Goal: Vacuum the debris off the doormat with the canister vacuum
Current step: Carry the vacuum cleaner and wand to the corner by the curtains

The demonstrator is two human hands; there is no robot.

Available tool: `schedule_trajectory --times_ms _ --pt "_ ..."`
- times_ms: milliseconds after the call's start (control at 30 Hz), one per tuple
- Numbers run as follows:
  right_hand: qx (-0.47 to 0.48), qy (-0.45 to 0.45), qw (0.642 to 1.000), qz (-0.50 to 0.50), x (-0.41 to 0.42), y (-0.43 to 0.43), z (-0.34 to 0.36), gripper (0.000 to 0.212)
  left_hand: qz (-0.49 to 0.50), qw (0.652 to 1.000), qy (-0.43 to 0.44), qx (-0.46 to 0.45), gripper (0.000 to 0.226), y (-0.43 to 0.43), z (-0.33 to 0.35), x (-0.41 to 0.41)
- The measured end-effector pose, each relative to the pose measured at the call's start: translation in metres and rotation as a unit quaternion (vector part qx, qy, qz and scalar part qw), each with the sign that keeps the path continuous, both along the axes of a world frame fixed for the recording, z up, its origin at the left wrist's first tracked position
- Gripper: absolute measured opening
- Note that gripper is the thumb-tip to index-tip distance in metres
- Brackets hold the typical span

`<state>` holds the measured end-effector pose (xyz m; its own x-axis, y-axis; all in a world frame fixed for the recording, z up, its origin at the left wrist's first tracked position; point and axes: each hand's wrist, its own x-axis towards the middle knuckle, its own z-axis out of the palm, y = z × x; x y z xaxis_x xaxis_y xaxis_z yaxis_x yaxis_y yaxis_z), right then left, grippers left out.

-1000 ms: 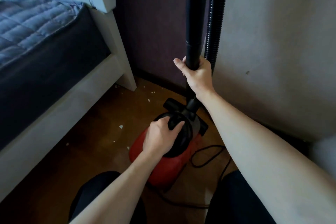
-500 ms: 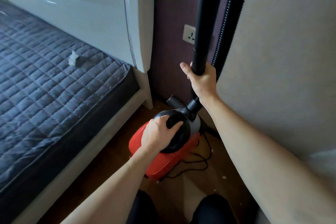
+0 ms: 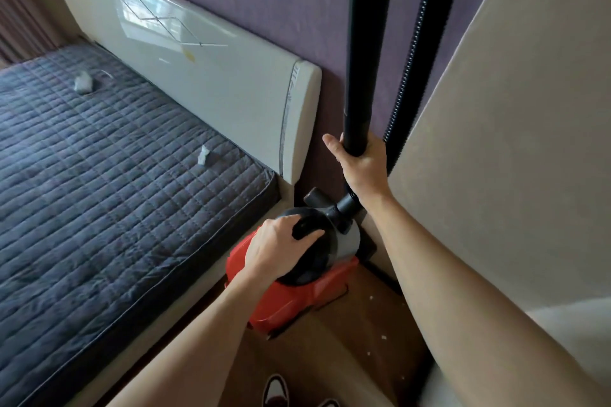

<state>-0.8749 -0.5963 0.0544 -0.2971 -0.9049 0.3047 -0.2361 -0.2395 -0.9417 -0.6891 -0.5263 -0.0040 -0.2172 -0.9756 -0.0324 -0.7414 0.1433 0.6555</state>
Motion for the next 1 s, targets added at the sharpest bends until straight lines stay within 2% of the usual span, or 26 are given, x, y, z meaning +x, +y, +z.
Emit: schedule_trajectory --times_ms 333,433,500,633,767,867,1000 --pt "-0.024 0.003 0.997 0.078 0.074 0.012 0.044 0.042 0.042 0.999 0.021 -0.026 0.037 0.015 0.029 0.066" --pt "-0.024 -0.001 0.993 0.117 0.095 0.011 0.041 0.044 0.069 0.997 0.016 -0.019 0.046 0.022 0.028 0.085" --pt "-0.017 -0.014 0.990 0.137 0.107 0.006 0.041 0.045 0.094 0.995 0.012 -0.018 0.052 0.025 0.027 0.094" --pt "-0.016 -0.020 0.981 0.194 0.132 -0.004 0.041 0.043 0.157 0.988 0.006 0.000 0.034 0.037 0.028 0.105" --pt "-0.005 -0.024 0.963 0.269 0.160 -0.007 0.037 0.038 0.240 0.971 -0.003 0.017 0.042 0.059 0.028 0.116" --pt "0.001 -0.011 0.945 0.326 0.183 -0.006 0.033 0.044 0.285 0.958 0.011 0.026 0.052 0.077 0.026 0.125" --pt "0.000 0.025 0.926 0.376 0.218 0.006 0.023 0.043 0.339 0.940 0.024 0.041 0.033 0.109 0.026 0.142"
